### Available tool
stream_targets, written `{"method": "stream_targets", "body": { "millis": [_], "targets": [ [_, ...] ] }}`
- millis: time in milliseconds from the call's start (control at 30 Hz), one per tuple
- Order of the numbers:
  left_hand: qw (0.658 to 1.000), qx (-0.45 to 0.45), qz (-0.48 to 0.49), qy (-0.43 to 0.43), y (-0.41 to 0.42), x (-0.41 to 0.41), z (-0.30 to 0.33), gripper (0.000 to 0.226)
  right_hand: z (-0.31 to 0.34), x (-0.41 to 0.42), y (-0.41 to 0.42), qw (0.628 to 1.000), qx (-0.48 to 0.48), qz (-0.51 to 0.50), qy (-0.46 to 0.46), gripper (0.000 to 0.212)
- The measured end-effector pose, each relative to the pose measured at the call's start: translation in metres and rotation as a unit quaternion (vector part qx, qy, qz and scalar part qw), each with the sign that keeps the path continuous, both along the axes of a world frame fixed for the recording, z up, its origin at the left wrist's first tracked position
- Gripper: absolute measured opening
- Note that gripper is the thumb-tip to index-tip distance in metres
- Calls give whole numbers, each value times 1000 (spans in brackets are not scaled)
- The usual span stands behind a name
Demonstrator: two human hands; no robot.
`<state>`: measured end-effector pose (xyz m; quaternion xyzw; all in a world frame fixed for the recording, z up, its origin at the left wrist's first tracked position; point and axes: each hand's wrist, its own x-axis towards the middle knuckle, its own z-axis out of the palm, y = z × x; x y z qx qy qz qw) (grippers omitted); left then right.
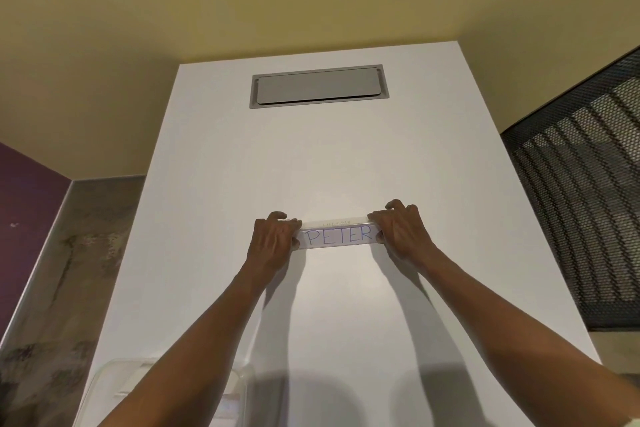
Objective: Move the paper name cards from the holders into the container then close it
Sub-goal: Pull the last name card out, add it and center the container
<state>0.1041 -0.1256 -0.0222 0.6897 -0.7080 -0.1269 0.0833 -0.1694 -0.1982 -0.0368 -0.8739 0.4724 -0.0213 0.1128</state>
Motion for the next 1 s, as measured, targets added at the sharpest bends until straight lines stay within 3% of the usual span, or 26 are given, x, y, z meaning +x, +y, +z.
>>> {"method": "stream_targets", "body": {
  "millis": [433,600,767,900,1000],
  "targets": [
    [997,28,10,-70,11,2,33,24,43,3,18,999,-32,22,-16,24],
    [999,-8,19,-35,34,9,65,30,68,9,41,997,-59,42,-5,23],
    [997,-11,22,-75,60,18,95,23,94,19,70,999,-39,29,5,10],
    [996,-37,13,-75,86,28,118,33,114,27,95,997,-61,48,29,20],
    [993,-80,15,-86,107,35,127,35,127,34,113,995,-78,53,11,16]
  ]
}}
